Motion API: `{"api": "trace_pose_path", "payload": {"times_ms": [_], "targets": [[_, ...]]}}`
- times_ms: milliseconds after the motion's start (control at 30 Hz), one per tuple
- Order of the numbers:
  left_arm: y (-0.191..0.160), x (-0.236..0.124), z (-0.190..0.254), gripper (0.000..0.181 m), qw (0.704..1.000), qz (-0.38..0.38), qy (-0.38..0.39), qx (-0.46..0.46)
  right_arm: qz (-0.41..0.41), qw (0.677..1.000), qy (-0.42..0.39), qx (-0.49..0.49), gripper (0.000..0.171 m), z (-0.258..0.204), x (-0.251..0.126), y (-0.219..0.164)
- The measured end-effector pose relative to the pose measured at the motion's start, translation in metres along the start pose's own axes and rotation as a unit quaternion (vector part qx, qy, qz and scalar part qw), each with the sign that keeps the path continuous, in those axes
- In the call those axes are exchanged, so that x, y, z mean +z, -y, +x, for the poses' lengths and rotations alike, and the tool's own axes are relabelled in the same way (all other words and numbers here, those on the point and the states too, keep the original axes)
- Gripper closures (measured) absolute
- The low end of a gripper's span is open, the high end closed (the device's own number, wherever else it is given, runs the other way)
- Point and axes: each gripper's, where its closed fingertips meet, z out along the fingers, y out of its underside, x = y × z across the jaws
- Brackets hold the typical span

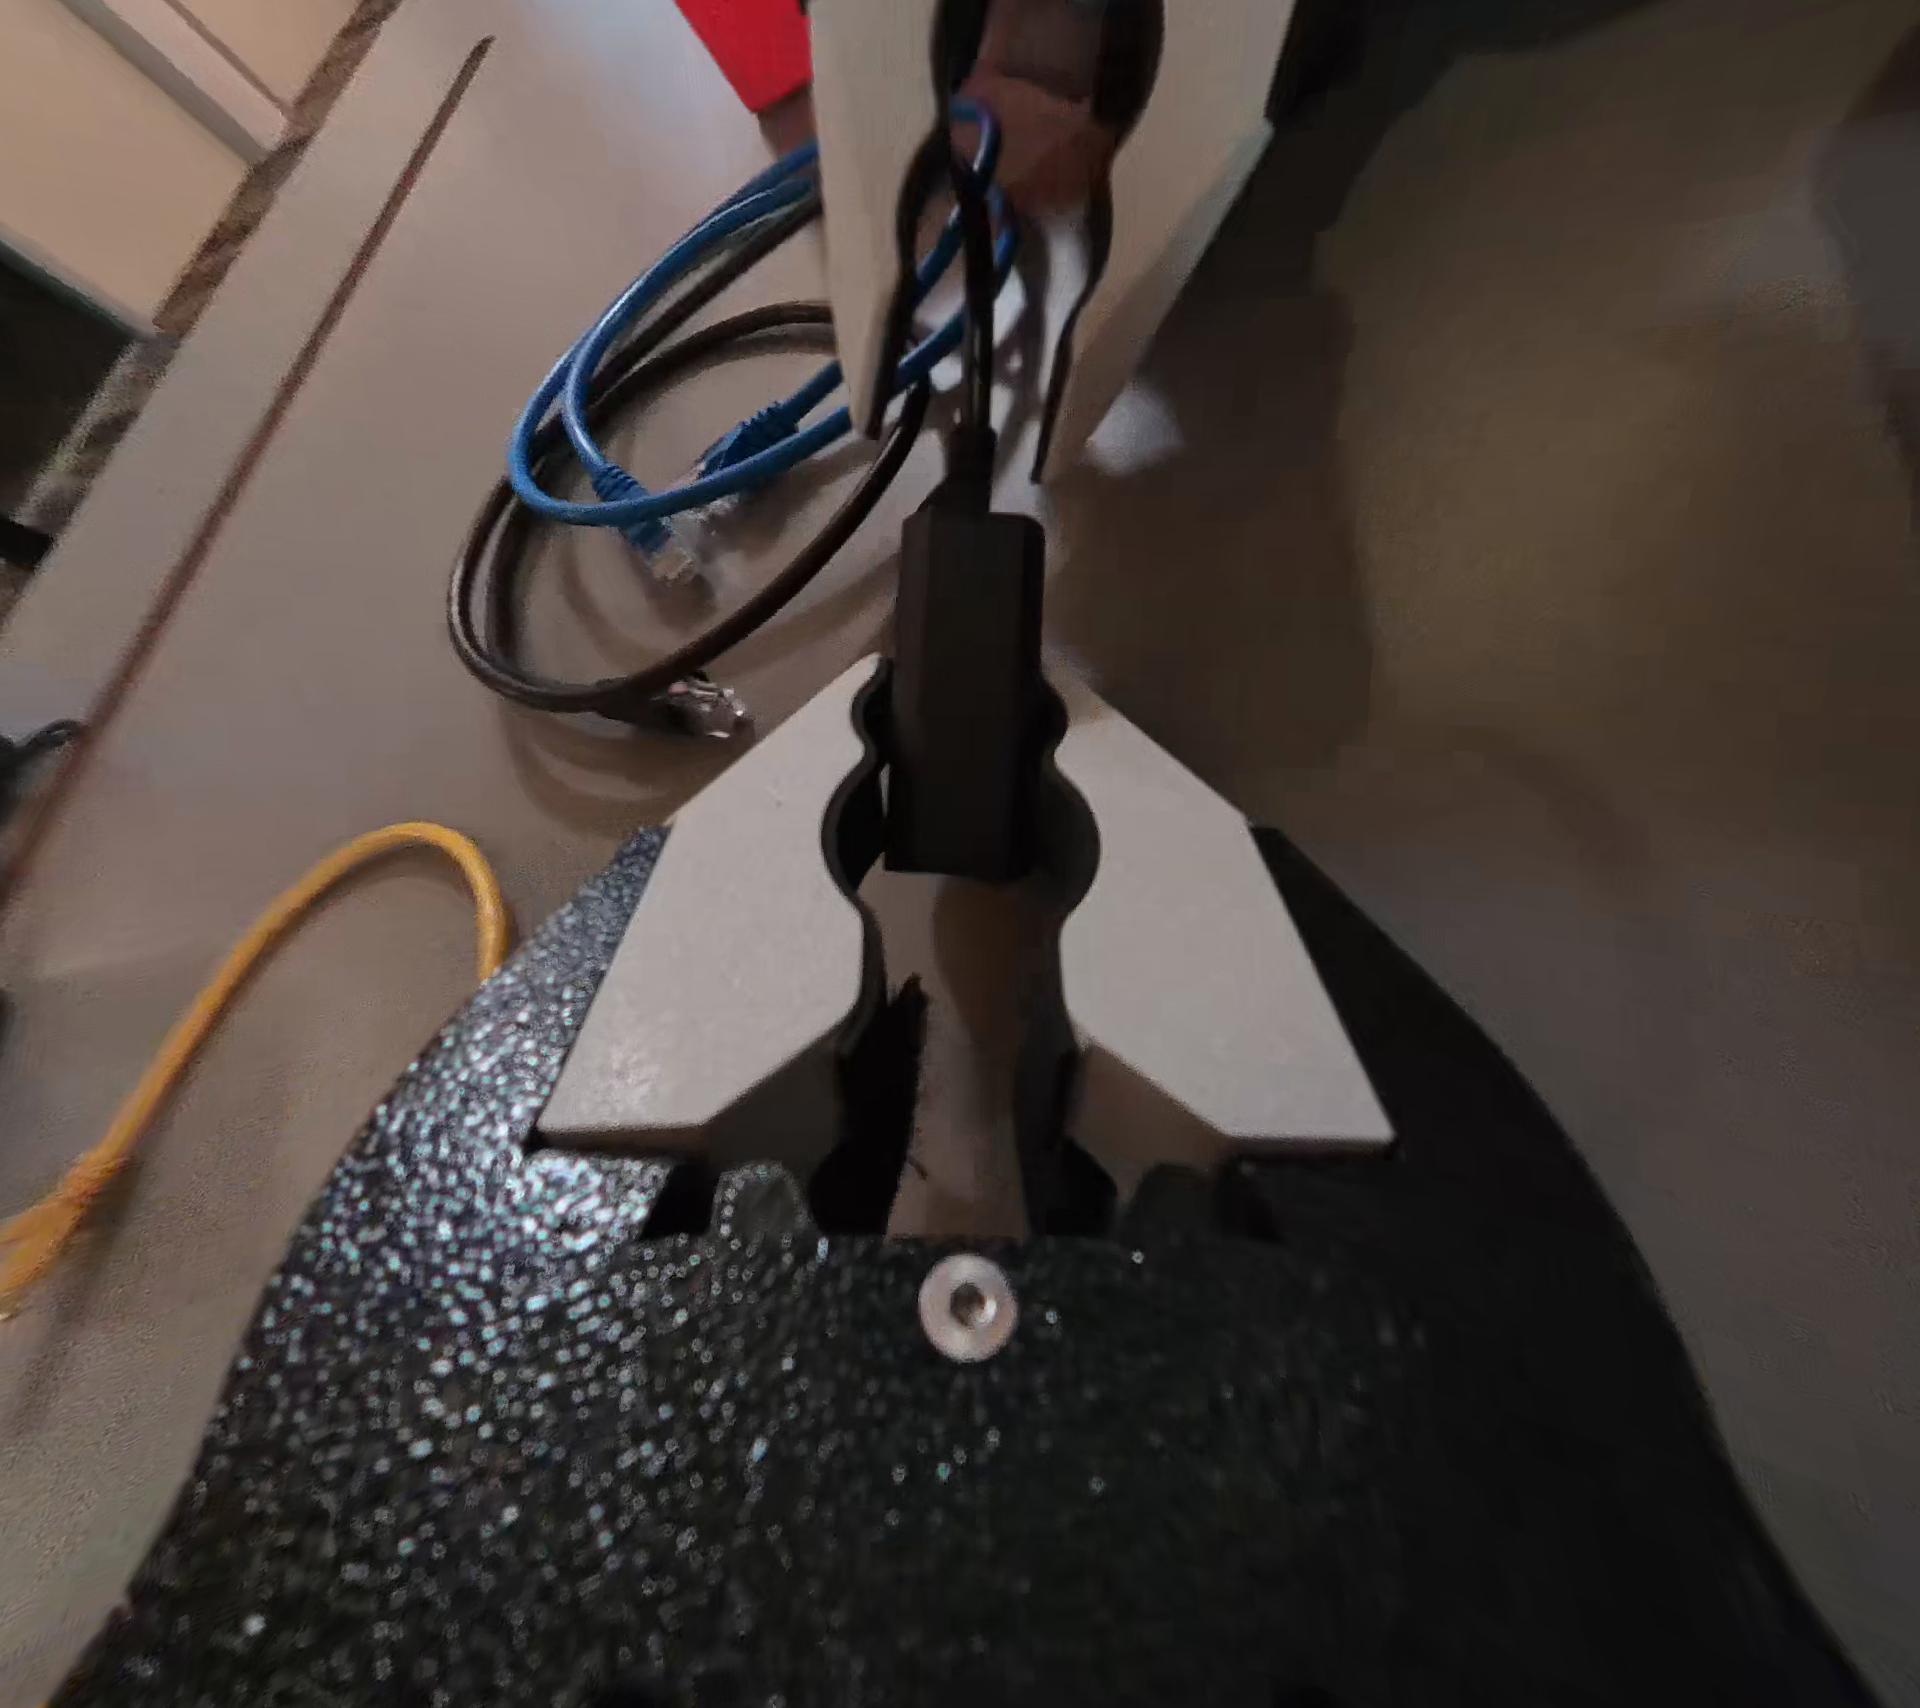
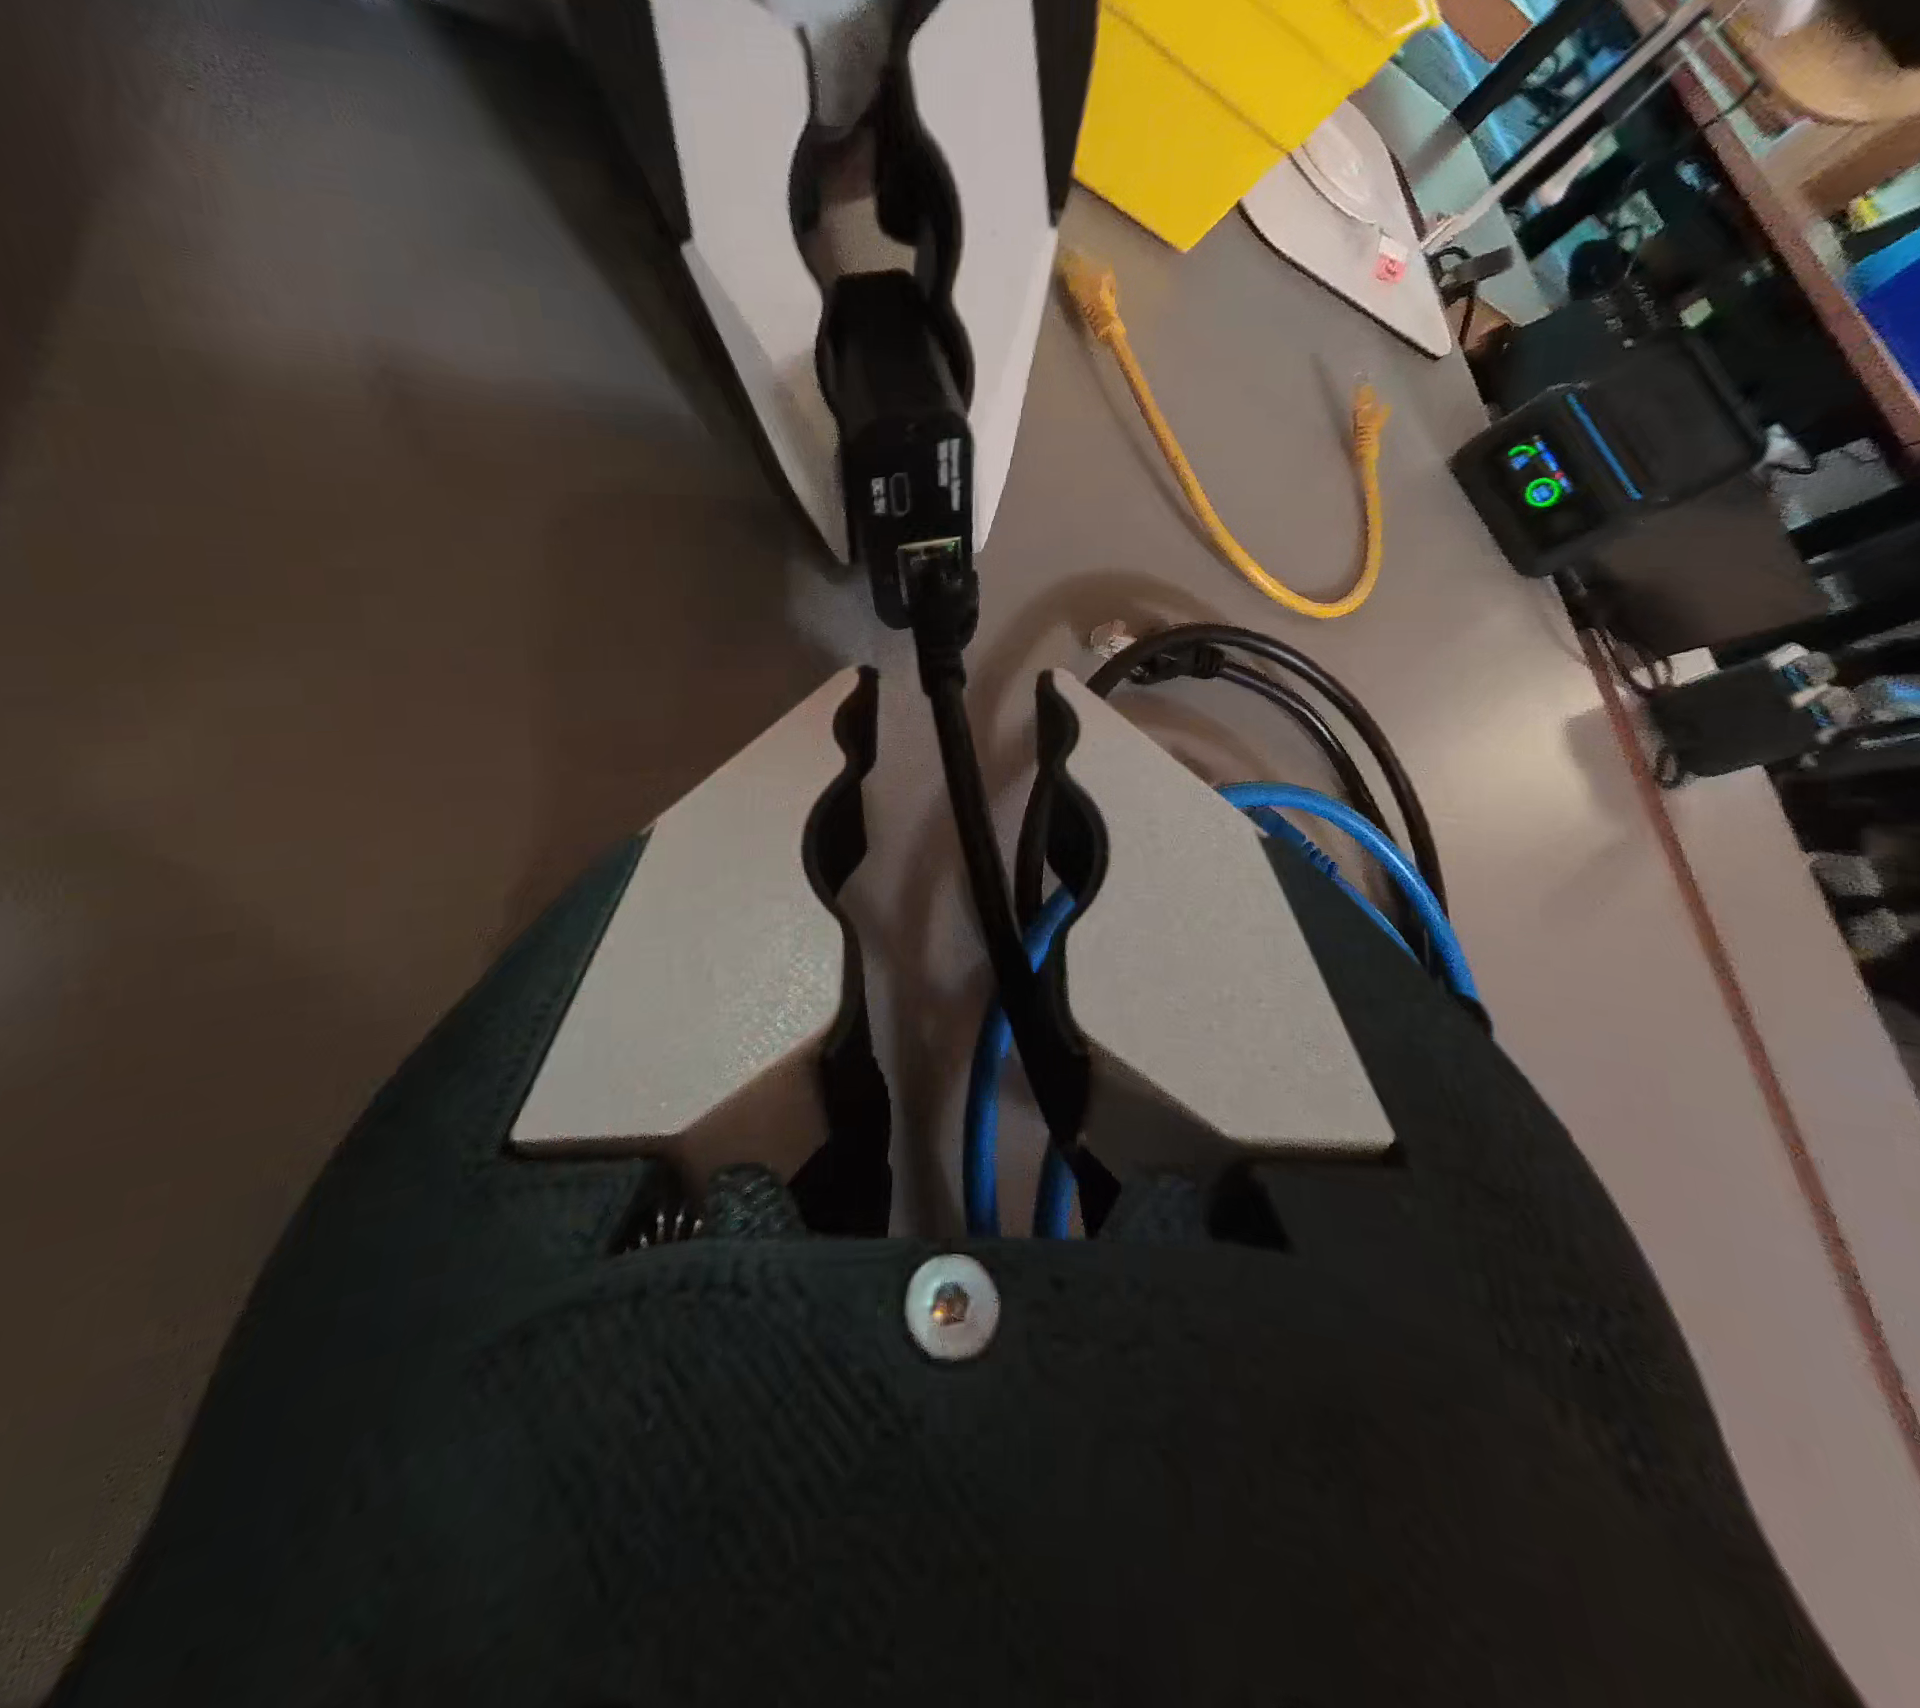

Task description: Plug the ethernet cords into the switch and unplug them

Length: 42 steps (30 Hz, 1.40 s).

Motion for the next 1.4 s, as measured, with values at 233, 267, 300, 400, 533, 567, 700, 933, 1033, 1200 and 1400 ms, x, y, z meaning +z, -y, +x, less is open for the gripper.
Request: {"api": "trace_pose_path", "payload": {"times_ms": [233,267,300,400,533,567,700,933,1033,1200,1400], "targets": [[0.001,-0.002,0.002,0.158,0.999,0.015,-0.036,-0.033,0.023,0.999,0.024,0.019,0.164,-0.005,0.002,0.001],[0.001,-0.002,0.002,0.158,0.999,0.015,-0.038,-0.032,0.025,0.999,0.034,0.032,0.165,-0.006,0.002,0.001],[0.001,-0.002,0.003,0.158,0.999,0.015,-0.041,-0.032,0.028,0.998,0.041,0.039,0.165,-0.007,0.002,0.000],[0.001,-0.001,0.003,0.158,0.998,0.015,-0.047,-0.032,0.025,0.997,0.050,0.049,0.165,-0.008,0.003,-0.001],[0.001,0.000,0.004,0.159,0.998,0.015,-0.056,-0.032,0.015,0.997,0.057,0.052,0.165,-0.009,0.004,-0.004],[0.001,0.001,0.004,0.159,0.998,0.014,-0.059,-0.031,0.014,0.997,0.058,0.053,0.166,-0.009,0.004,-0.005],[0.001,0.001,0.005,0.159,0.997,0.014,-0.067,-0.030,0.010,0.996,0.063,0.055,0.166,-0.011,0.007,-0.006],[0.000,0.003,-0.004,0.158,1.000,0.011,-0.012,-0.008,0.029,0.996,0.034,0.073,0.157,0.000,0.007,-0.003],[-0.003,0.005,-0.012,0.158,0.999,-0.004,0.036,0.006,0.057,0.996,-0.034,0.056,0.135,0.014,0.002,0.004],[-0.012,0.002,-0.026,0.158,0.994,-0.035,0.100,0.027,0.077,0.987,-0.141,0.024,0.137,0.035,-0.009,0.006],[0.003,0.002,-0.005,0.146,0.998,0.011,0.051,0.043,0.135,0.967,-0.205,0.062,0.139,0.055,-0.032,0.011]]}}
